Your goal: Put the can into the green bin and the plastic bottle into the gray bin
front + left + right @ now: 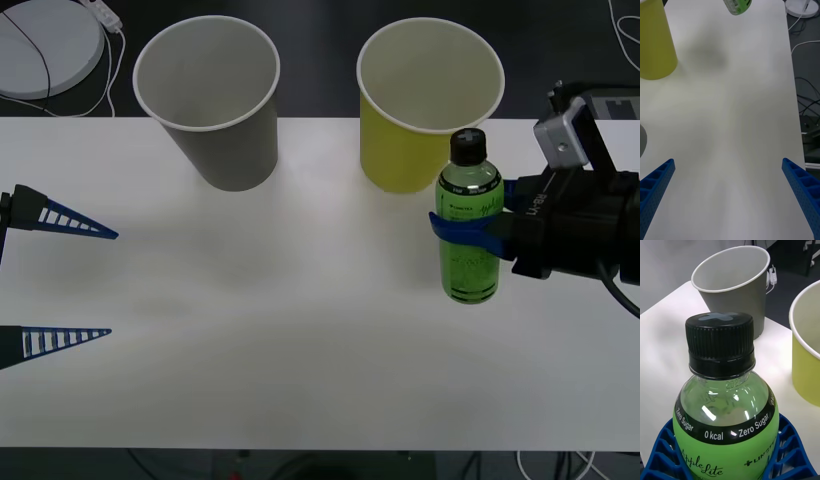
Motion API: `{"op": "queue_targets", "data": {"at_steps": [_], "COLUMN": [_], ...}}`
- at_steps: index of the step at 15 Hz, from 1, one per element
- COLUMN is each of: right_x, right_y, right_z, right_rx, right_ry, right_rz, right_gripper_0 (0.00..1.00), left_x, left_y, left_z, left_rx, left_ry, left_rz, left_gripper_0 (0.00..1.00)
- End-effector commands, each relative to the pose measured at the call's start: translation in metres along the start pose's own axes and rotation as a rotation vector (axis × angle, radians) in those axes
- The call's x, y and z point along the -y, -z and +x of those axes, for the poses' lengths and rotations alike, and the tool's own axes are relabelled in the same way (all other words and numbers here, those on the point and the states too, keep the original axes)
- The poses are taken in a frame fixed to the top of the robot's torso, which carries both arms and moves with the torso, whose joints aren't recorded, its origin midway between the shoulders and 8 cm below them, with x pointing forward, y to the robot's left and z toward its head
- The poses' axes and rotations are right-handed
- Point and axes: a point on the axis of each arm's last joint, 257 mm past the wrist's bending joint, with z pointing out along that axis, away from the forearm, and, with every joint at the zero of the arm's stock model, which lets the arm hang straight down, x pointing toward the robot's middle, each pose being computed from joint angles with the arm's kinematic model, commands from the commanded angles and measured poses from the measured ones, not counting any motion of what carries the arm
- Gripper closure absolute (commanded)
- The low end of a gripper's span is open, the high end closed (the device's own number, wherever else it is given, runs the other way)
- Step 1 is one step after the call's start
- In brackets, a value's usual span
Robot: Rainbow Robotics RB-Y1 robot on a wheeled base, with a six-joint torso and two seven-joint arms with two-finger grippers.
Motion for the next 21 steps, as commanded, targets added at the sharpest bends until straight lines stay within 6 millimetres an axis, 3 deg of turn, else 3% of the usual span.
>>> {"op": "queue_targets", "data": {"at_steps": [1, 11, 18, 21], "right_x": [-0.002, -0.002, -0.008, -0.013], "right_y": [0.0, -0.005, -0.032, -0.035], "right_z": [-0.009, -0.036, -0.058, -0.072], "right_rx": [-0.018, -0.065, -0.087, -0.112], "right_ry": [0.016, 0.049, 0.068, 0.097], "right_rz": [-0.025, -0.059, -0.119, -0.13], "right_gripper_0": [1.0, 1.0, 1.0, 1.0], "left_x": [0.0, 0.0, 0.0, 0.0], "left_y": [0.0, 0.0, 0.0, 0.0], "left_z": [0.0, 0.0, 0.0, 0.0], "left_rx": [0.0, 0.0, 0.0, 0.0], "left_ry": [0.0, 0.0, 0.0, 0.0], "left_rz": [0.0, 0.0, 0.0, 0.0], "left_gripper_0": [0.0, 0.0, 0.0, 0.0]}}
